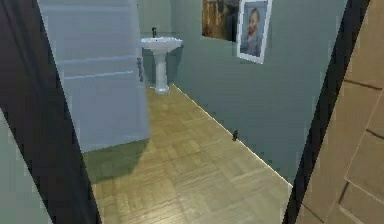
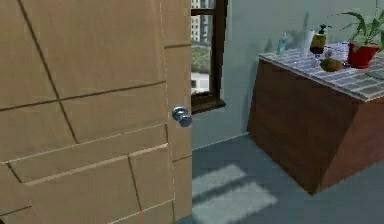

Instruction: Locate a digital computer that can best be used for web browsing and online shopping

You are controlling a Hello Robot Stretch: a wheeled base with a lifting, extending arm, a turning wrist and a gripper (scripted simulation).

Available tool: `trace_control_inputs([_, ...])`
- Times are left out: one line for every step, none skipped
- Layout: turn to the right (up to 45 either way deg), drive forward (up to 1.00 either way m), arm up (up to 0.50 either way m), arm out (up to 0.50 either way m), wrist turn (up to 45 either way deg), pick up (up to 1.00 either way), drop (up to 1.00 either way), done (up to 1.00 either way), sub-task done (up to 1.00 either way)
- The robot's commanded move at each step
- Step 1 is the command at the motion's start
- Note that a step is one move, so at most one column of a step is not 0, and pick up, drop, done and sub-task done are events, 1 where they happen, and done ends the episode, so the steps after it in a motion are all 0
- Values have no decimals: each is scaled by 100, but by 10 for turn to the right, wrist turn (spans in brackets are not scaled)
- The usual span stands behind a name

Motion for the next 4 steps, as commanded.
trace_control_inputs([0, 75, 0, 0, 0, 0, 0, 0, 0])
trace_control_inputs([-420, 0, 0, 0, 0, 0, 0, 0, 0])
trace_control_inputs([0, 95, 0, 0, 0, 0, 0, 0, 0])
trace_control_inputs([-210, 0, 0, 0, 0, 0, 0, 0, 0])
